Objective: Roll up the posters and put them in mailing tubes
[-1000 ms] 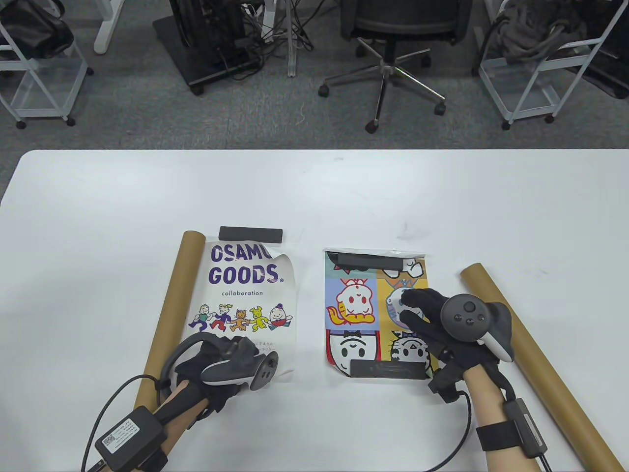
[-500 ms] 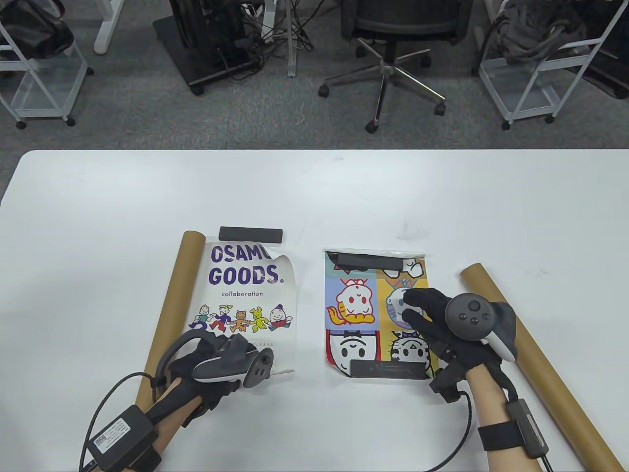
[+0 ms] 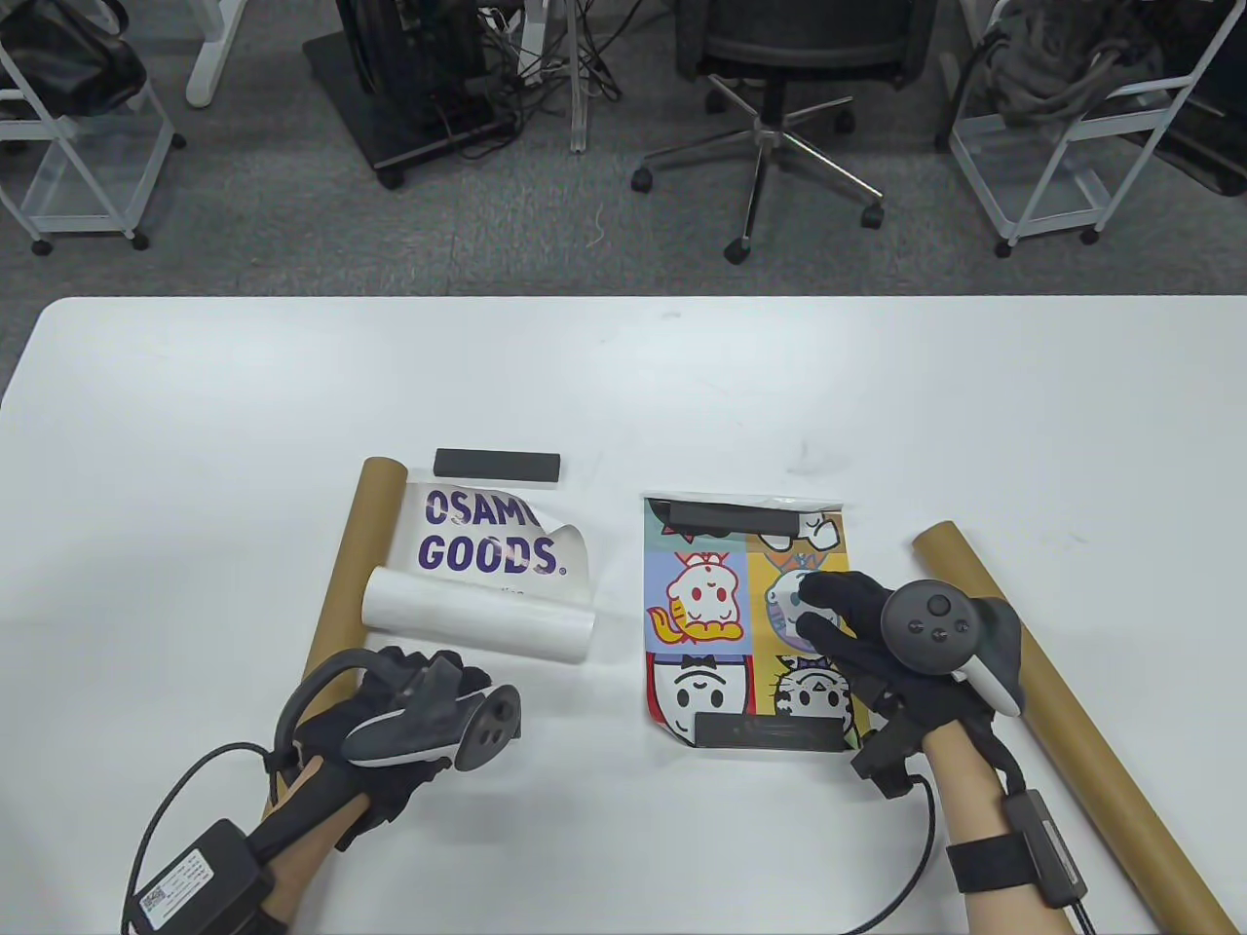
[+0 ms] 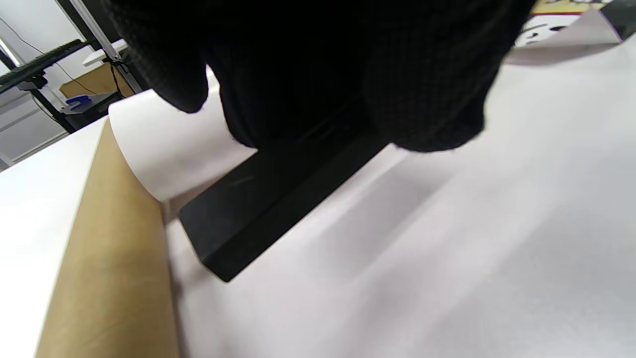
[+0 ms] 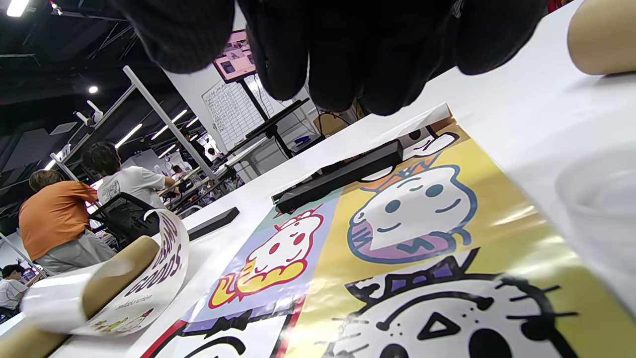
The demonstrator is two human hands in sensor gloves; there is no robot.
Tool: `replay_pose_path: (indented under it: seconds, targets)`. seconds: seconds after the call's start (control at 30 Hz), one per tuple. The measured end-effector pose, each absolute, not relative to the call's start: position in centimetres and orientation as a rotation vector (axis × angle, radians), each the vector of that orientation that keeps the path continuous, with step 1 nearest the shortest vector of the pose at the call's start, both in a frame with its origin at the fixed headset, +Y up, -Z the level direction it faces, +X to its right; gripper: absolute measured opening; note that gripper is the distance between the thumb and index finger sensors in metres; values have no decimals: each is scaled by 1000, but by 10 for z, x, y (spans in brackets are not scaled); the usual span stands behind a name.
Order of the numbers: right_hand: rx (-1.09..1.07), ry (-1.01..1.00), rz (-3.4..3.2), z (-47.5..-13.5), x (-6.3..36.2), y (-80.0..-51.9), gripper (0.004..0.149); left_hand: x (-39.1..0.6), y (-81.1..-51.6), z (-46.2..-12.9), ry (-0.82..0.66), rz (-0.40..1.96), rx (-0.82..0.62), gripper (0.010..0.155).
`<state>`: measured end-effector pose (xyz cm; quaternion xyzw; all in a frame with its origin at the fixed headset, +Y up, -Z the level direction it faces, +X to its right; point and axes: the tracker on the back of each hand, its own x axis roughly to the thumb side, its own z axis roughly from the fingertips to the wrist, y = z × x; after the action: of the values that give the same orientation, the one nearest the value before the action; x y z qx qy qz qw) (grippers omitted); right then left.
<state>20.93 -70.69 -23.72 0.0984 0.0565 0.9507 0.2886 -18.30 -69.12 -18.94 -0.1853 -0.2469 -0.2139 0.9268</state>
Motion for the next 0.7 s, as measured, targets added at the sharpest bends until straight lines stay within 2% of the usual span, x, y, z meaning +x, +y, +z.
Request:
replay_pose_path:
  seconds: [0.13,0.33,0.5,0.6,0.7]
  targets:
    - [263,150,2532,-237,209,-707,58,-167,-716,-188,-554,-501,-430,71]
    - [264,152,2541,-236,209,-707,58,-156,-746,-193,-579,-560,-417,72]
    - [258,151,2533,-236,210,-708,58,-162,-729,-201,-540,-484,-379,72]
    - [255,157,2532,-238,210,-709,58,-172,-706,-221,-441,-445,-282,69]
    - [255,157,2535,-237,210,-709,57,-196,-681,-256,-217,-308,-228,75]
